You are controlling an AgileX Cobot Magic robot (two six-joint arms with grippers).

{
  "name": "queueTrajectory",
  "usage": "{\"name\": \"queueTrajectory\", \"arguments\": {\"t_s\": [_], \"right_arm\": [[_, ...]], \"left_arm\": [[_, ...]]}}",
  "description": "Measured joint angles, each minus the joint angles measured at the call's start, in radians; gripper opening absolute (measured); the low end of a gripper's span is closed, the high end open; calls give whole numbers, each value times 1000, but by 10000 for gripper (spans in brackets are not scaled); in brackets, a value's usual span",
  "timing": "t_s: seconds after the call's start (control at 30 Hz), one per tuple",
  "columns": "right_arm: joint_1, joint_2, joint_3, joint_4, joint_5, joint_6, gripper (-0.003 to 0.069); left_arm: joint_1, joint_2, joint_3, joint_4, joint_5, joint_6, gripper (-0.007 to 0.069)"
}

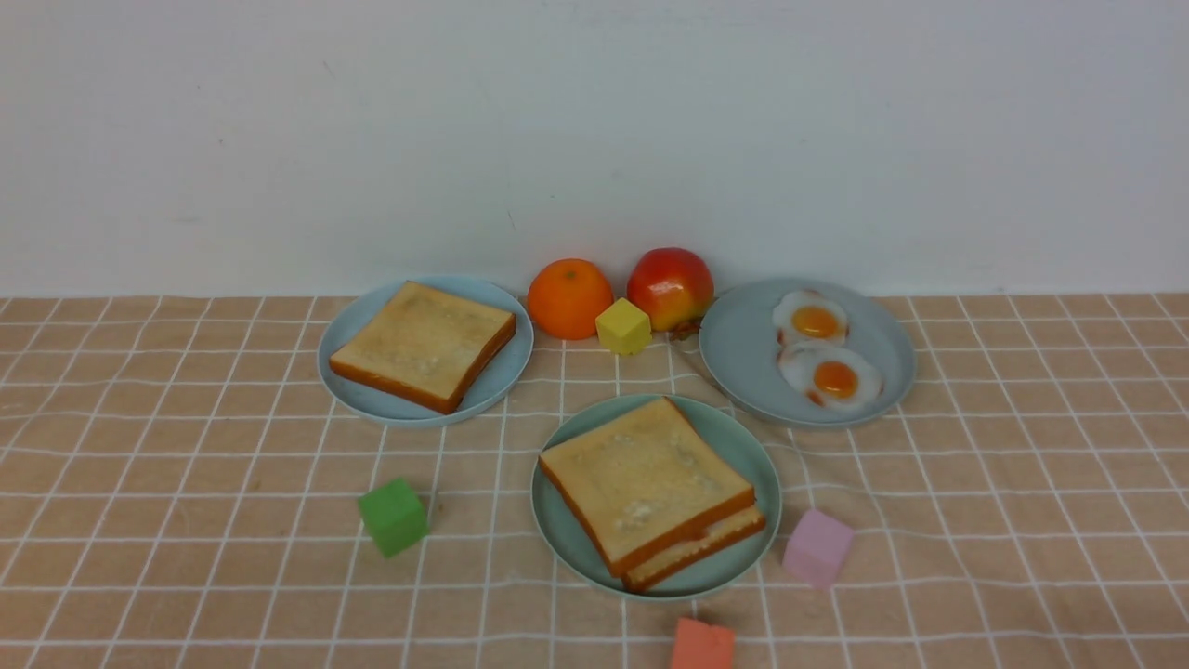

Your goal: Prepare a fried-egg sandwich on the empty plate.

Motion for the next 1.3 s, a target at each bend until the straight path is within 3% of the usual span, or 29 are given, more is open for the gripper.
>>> {"name": "queueTrajectory", "arguments": {"t_s": [0.2,0.27,0.33,0.43,0.5,0.53,0.67,0.9,1.3], "right_arm": [[0,0,0,0,1,-1,-2],[0,0,0,0,1,-1,0],[0,0,0,1,1,-1,1],[0,0,0,2,1,-1,1],[0,0,0,2,1,-1,3],[0,0,0,3,1,-1,3],[0,0,0,4,1,-1,6],[0,-1,0,4,1,-2,10],[0,-1,0,4,1,-2,22]], "left_arm": [[2,0,4,5,-10,0,4],[51,0,13,6,-32,0,-13],[146,0,15,-6,-48,0,-13],[384,-11,19,-24,-57,0,-13],[473,-27,29,-31,-53,0,-13],[576,-52,50,-41,-41,0,-13],[747,-159,174,-81,-14,0,-13],[780,-180,225,-114,281,-1,-13],[780,-180,225,-117,285,-1,-13]]}}
